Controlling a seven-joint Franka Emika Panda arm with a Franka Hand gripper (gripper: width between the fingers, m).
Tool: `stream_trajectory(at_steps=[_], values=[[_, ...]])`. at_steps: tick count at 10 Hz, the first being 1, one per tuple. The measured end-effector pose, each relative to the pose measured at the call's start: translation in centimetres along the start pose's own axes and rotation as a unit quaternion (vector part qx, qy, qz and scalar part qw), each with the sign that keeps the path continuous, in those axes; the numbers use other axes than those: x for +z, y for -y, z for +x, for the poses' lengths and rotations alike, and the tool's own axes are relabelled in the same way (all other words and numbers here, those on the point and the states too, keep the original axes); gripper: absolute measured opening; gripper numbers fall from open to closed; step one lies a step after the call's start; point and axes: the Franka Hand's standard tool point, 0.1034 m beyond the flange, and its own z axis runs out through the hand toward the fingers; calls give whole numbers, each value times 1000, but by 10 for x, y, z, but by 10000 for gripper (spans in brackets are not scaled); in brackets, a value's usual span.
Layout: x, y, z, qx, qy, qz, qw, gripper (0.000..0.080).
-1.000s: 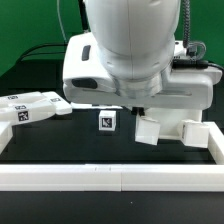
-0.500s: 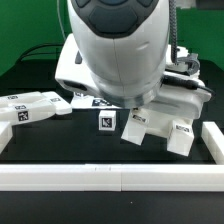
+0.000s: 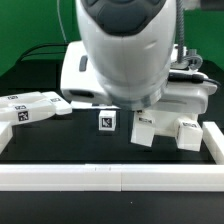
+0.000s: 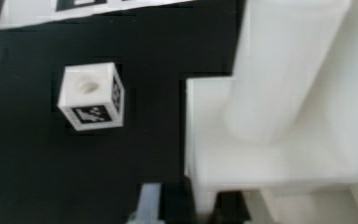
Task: Assemble chair
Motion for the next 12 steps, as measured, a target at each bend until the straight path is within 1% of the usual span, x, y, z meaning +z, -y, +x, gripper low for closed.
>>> stream_trajectory(at_steps=[1,6,8,12], values=[[1,6,-3,-14,1,2,1000,29],[4,3,1,-6,0,3,1000,29],[13,1,6,11,10,2,1000,29],[27,7,15,41,12,3,999,29]])
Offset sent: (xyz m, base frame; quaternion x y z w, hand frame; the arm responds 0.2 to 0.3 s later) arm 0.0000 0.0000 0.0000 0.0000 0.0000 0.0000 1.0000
